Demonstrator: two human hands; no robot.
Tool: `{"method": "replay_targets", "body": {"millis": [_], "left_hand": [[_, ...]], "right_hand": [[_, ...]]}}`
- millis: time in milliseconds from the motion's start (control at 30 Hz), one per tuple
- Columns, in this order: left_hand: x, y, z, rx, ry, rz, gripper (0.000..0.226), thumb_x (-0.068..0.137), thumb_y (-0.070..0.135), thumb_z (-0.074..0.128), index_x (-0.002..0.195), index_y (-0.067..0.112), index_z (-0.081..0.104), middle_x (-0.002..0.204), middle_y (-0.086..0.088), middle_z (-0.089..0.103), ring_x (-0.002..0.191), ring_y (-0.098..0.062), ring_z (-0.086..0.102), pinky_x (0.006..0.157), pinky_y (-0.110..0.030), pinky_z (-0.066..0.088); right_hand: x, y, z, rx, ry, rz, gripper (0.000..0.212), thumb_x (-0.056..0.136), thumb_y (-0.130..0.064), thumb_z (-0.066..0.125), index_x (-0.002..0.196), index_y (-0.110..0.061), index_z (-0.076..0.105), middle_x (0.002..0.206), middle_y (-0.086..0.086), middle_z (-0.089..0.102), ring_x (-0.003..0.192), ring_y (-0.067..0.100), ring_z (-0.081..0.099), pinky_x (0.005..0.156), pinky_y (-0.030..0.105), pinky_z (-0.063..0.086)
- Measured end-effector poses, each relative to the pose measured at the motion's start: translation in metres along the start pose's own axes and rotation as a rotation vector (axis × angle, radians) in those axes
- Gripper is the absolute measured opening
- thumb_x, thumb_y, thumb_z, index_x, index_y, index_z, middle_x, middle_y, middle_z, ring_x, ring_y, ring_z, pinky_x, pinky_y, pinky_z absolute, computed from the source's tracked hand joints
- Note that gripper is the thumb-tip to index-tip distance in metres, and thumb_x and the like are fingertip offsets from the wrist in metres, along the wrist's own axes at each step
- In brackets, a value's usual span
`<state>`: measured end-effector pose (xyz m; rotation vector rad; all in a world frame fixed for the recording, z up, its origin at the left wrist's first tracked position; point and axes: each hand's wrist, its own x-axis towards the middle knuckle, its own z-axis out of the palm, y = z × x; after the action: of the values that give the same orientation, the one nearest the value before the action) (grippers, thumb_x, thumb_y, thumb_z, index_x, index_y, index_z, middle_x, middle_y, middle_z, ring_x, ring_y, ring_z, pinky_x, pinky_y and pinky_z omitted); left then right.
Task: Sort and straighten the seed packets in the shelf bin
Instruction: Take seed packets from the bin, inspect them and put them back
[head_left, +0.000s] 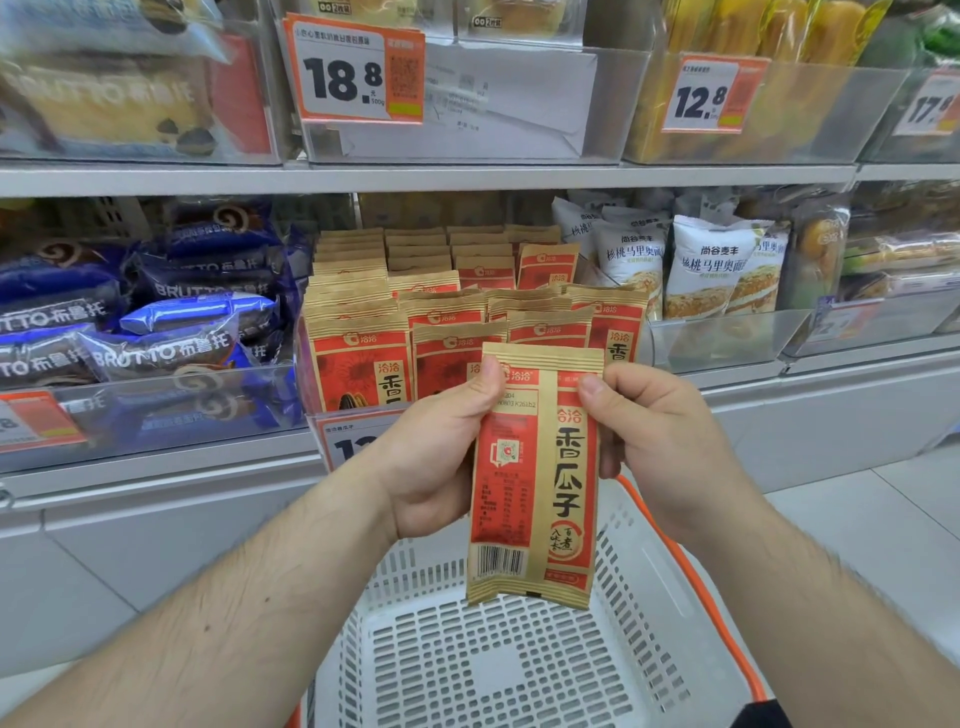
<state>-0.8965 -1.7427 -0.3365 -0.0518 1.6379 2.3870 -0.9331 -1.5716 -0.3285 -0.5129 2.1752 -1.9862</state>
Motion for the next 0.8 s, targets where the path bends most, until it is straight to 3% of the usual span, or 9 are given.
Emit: {"method": "replay_targets", "body": {"millis": [200, 267, 367, 433, 500, 600, 700, 800], "left_hand": [[0.0, -0.001, -0.003, 0.036, -0.044, -0.004, 0.046, 0.086, 0.052, 0.053, 0.115, 0.022, 0.071, 0.118, -0.012, 0.073, 0.108, -0.028, 0.07, 0.094, -0.049, 0.055], [0.0, -0.001, -0.009, 0.097, -0.1, -0.015, 0.031, 0.088, 0.037, 0.068, 0.114, 0.022, 0.071, 0.118, -0.013, 0.073, 0.105, -0.029, 0.071, 0.09, -0.048, 0.058], [0.0, -0.002, -0.018, 0.18, -0.151, -0.035, 0.04, 0.081, 0.017, 0.069, 0.121, 0.019, 0.065, 0.115, -0.013, 0.073, 0.099, -0.028, 0.073, 0.083, -0.048, 0.059], [-0.001, -0.003, -0.019, 0.18, -0.166, -0.015, 0.04, 0.084, 0.013, 0.075, 0.122, 0.019, 0.064, 0.117, -0.014, 0.073, 0.102, -0.03, 0.072, 0.086, -0.052, 0.057], [-0.001, -0.003, -0.019, 0.146, -0.139, 0.014, 0.041, 0.084, 0.014, 0.076, 0.124, 0.019, 0.064, 0.12, -0.016, 0.071, 0.105, -0.032, 0.071, 0.091, -0.058, 0.052], [0.001, -0.002, -0.017, 0.053, -0.064, 0.087, 0.047, 0.081, 0.017, 0.07, 0.127, 0.017, 0.063, 0.122, -0.019, 0.07, 0.105, -0.034, 0.07, 0.092, -0.062, 0.05], [0.002, 0.002, -0.015, -0.032, -0.032, 0.14, 0.044, 0.083, 0.018, 0.071, 0.126, 0.015, 0.062, 0.116, -0.018, 0.072, 0.101, -0.032, 0.072, 0.086, -0.055, 0.056], [0.002, 0.003, -0.019, 0.021, -0.071, 0.128, 0.049, 0.08, 0.019, 0.074, 0.127, 0.015, 0.061, 0.119, -0.018, 0.071, 0.1, -0.033, 0.073, 0.076, -0.047, 0.06]], "right_hand": [[0.001, 0.001, -0.001, 0.01, 0.05, -0.005, 0.033, 0.101, -0.015, 0.05, 0.086, 0.014, 0.056, 0.058, 0.004, 0.066, 0.043, 0.009, 0.053, 0.042, 0.018, 0.041], [0.003, 0.002, -0.004, 0.043, 0.114, -0.017, 0.032, 0.1, -0.016, 0.051, 0.086, 0.012, 0.057, 0.059, 0.006, 0.063, 0.044, 0.012, 0.048, 0.042, 0.02, 0.039], [0.008, 0.003, -0.01, 0.079, 0.189, -0.024, 0.031, 0.1, -0.019, 0.052, 0.083, 0.004, 0.061, 0.06, 0.009, 0.061, 0.043, 0.014, 0.043, 0.043, 0.02, 0.038], [0.009, 0.004, -0.013, 0.074, 0.184, -0.019, 0.031, 0.1, -0.023, 0.052, 0.086, 0.003, 0.062, 0.064, 0.013, 0.06, 0.045, 0.014, 0.044, 0.045, 0.021, 0.039], [0.009, 0.004, -0.015, 0.07, 0.121, -0.003, 0.032, 0.098, -0.028, 0.055, 0.093, 0.001, 0.065, 0.072, 0.017, 0.06, 0.05, 0.015, 0.046, 0.049, 0.025, 0.04], [0.01, 0.005, -0.025, -0.029, -0.114, 0.093, 0.041, 0.08, -0.037, 0.074, 0.104, -0.005, 0.068, 0.084, 0.014, 0.07, 0.063, 0.018, 0.058, 0.059, 0.031, 0.044], [0.007, 0.008, -0.028, -0.124, -0.307, 0.11, 0.047, 0.073, -0.028, 0.075, 0.114, -0.007, 0.066, 0.101, 0.016, 0.074, 0.081, 0.029, 0.067, 0.062, 0.03, 0.049], [0.005, 0.008, -0.029, -0.072, -0.318, 0.08, 0.044, 0.074, -0.018, 0.073, 0.115, -0.002, 0.064, 0.101, 0.02, 0.074, 0.08, 0.028, 0.069, 0.058, 0.027, 0.051]]}}
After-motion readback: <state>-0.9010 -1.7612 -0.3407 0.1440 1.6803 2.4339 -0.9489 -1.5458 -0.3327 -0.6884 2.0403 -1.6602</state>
